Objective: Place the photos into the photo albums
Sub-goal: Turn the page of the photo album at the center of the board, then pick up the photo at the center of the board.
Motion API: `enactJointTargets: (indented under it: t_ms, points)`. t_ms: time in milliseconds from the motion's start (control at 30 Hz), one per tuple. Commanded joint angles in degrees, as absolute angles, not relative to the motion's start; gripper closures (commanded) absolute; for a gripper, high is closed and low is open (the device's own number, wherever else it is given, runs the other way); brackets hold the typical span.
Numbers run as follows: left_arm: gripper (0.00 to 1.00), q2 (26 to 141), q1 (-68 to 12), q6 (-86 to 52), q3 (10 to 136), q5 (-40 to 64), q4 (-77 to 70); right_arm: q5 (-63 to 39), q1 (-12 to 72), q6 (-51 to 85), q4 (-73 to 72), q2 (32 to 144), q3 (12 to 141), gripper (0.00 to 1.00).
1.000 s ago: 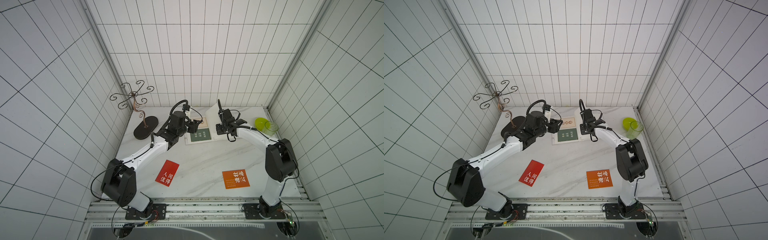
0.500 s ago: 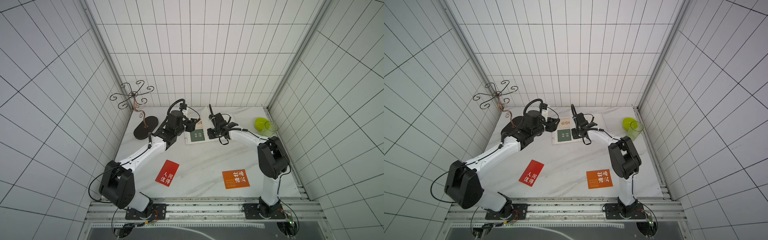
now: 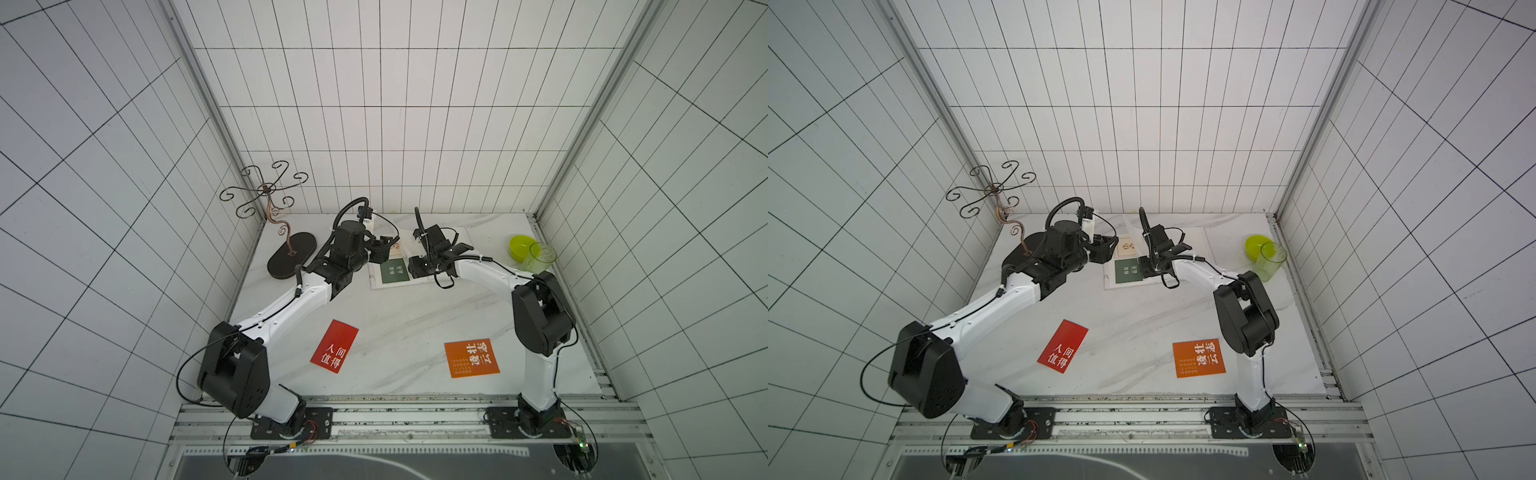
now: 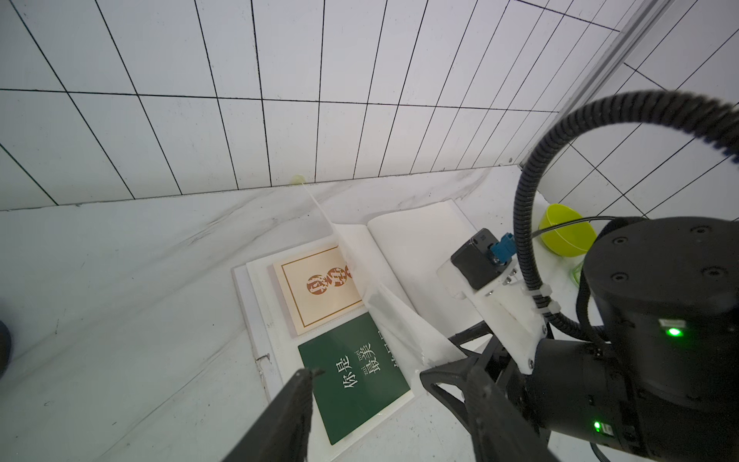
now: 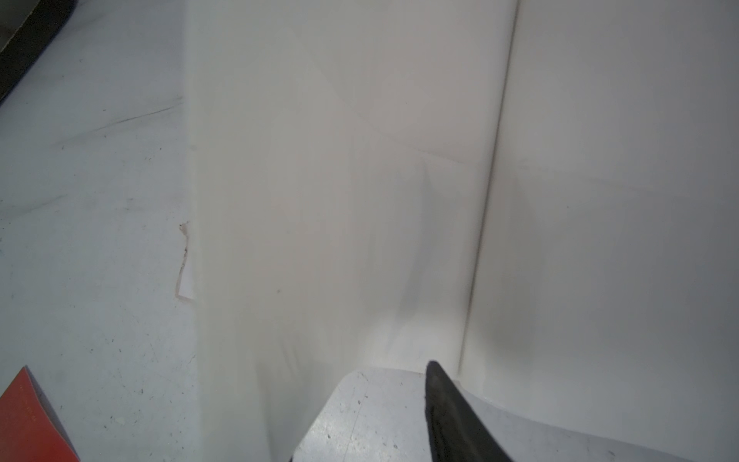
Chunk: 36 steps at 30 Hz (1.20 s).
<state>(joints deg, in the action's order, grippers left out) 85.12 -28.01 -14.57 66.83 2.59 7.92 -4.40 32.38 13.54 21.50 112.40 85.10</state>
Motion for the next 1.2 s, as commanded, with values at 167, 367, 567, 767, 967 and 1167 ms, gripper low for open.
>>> enactJointTargets:
  t_ms: [167,367,567,767,967,1167]
  points:
    - [0.38,83.2,-27.7,-14.8,66.3,1.8,7.9,-21.2,32.9,17.1,14.7,115.9,88.7,0.49]
    - [0.38,82.8,-27.5,-14.7,66.1,1.0,8.0,-30.2,32.9,22.0,9.0,119.0,88.9,0.49]
    - [0.38,82.9,-27.4,-14.9,66.1,1.1,8.0,-32.4,32.9,22.8,8.3,120.2,90.2,0.49]
    - [0.38,83.0,-27.3,-15.5,66.5,0.8,9.9,-34.8,32.9,23.2,8.1,120.2,90.4,0.49]
    - [0.39,79.3,-24.2,-22.1,62.8,4.7,19.6,-36.1,34.0,22.5,8.1,118.8,89.5,0.49]
    - [0.39,72.4,-23.3,-27.1,57.0,4.9,36.3,-38.8,37.0,21.7,8.5,119.5,90.1,0.5]
